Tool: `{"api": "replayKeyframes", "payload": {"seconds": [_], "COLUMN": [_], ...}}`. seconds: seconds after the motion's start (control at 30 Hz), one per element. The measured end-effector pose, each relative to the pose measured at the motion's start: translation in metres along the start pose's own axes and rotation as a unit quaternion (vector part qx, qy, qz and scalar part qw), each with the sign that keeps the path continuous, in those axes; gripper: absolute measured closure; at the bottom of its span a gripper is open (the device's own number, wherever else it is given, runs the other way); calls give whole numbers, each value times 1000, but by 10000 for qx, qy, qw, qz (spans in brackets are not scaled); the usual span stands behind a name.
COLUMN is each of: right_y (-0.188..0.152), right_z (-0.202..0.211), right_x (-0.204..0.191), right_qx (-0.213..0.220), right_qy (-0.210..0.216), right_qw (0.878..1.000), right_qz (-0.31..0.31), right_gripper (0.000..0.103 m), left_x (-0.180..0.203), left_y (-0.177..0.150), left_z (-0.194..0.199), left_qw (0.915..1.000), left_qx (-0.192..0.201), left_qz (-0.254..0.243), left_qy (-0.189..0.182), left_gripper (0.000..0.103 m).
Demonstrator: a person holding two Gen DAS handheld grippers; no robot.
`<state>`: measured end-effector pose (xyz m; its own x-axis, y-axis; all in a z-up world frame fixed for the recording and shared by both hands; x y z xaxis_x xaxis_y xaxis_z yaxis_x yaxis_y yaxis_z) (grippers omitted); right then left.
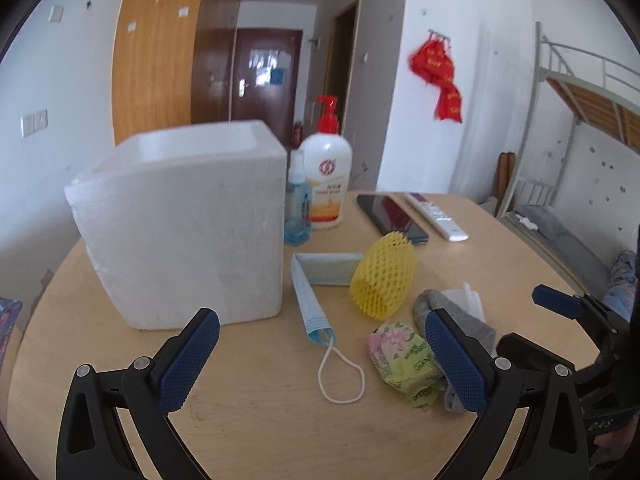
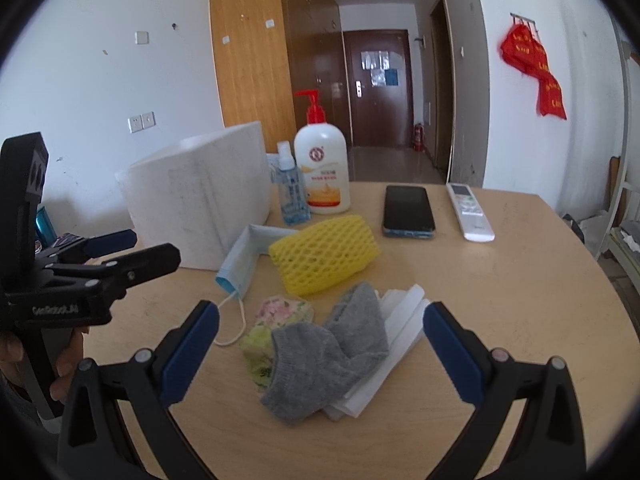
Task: Organize soft objects
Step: 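Lower the left gripper onto the blue mask while the right gripper lowers onto the grey sock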
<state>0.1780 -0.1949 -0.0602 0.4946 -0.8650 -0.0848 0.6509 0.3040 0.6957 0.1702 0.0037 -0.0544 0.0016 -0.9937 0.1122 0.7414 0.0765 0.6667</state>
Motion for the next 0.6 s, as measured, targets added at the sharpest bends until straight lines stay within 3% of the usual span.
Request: {"api": "replayKeyframes", "payload": {"seconds": [0.6], "right_y": [1], "right_z": [-33], "right_x": [10], "right_qx": [-610], "right_qy": [389], "right_qw": [9974], "right_qz": [-49], "right_gripper": [0], "left_x": [7], "left_y": [7], "left_z": [-58], "left_qw": [9961], "left_qx": [-855], "left_qz": [197], "left_qy": [-104], "left_gripper": [0]}}
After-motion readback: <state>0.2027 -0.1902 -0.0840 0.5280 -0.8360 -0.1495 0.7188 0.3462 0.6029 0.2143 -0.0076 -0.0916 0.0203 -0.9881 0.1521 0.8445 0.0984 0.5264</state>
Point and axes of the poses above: each gripper's, at about its wrist camera, not at the fingertips, and z roughly against the way its jaws point, x to its right, y to its top, the point moved 4 cm from there along -z, roughly the way its jaws point, and after that the axes turned 14 degrees about -x, right-handed, at the moved point
